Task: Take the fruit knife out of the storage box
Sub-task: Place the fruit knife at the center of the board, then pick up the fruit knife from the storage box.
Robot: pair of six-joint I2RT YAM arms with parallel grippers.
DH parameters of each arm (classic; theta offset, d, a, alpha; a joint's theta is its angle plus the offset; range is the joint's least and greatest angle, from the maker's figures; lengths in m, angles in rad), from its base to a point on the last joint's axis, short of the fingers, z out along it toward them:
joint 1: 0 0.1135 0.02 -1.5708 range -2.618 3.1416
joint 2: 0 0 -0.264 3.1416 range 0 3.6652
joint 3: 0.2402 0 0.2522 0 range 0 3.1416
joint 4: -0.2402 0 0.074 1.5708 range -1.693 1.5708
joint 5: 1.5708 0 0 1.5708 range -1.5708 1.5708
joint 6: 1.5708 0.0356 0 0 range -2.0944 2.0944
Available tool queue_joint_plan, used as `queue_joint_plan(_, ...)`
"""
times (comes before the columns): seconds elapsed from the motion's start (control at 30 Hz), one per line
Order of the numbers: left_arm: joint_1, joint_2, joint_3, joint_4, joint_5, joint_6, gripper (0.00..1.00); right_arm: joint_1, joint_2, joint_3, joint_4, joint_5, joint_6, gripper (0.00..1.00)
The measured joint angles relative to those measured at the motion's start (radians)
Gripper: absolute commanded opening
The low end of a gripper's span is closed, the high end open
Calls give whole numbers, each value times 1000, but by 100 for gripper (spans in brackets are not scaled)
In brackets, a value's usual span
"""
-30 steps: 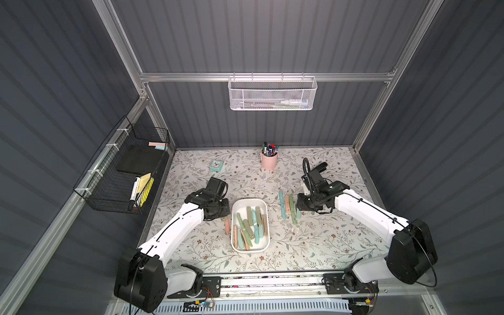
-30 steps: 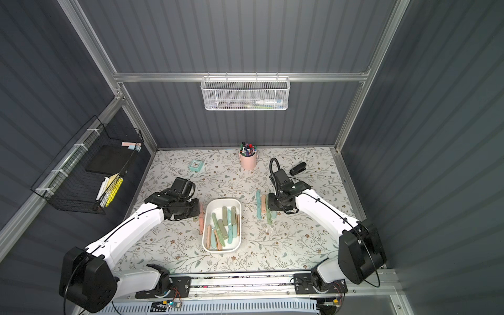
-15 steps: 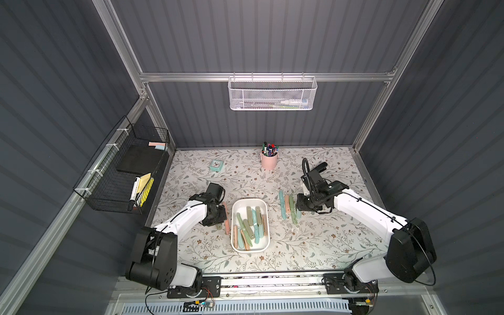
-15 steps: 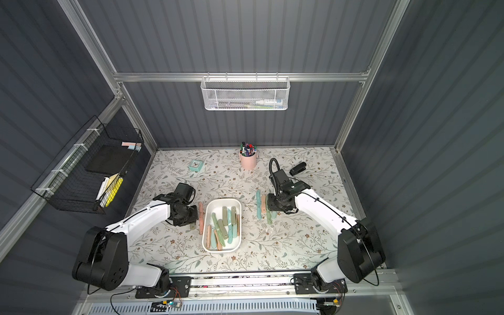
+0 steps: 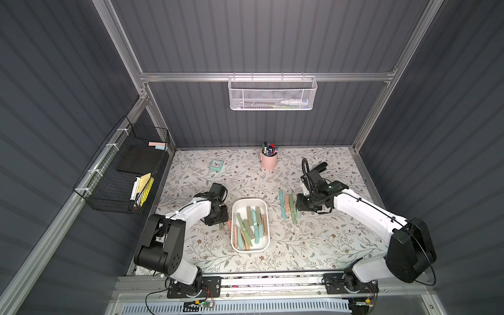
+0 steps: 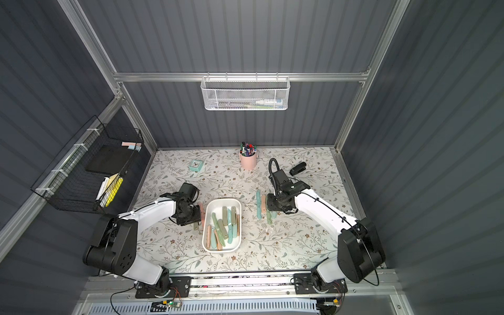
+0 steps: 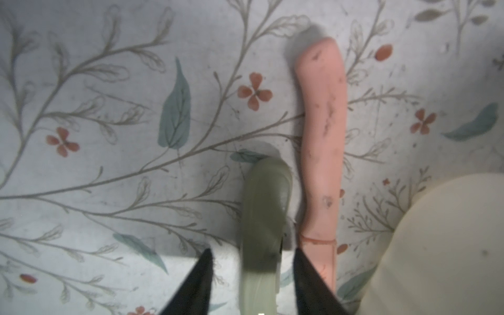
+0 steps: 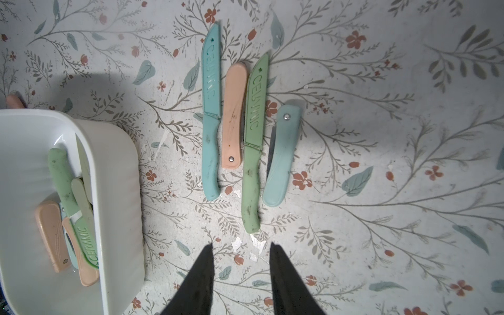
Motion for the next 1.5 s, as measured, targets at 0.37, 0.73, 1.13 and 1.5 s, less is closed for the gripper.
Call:
queue_joint_plan(0.37, 0, -142, 91, -118, -33, 12, 69, 87, 0, 47, 0, 17, 2, 37)
queue_joint_plan(0.73, 0, -370, 127, -169, 58, 141, 99, 351, 150, 301, -5, 59, 29, 37)
queue_joint_plan(1.13, 0, -564, 38, -158, 127, 159, 99, 475, 485, 501, -43, 10, 36, 36)
queue_joint_plan(1.5, 0, -566, 38, -158, 127, 159, 99, 533, 609, 541, -85, -38, 37, 37)
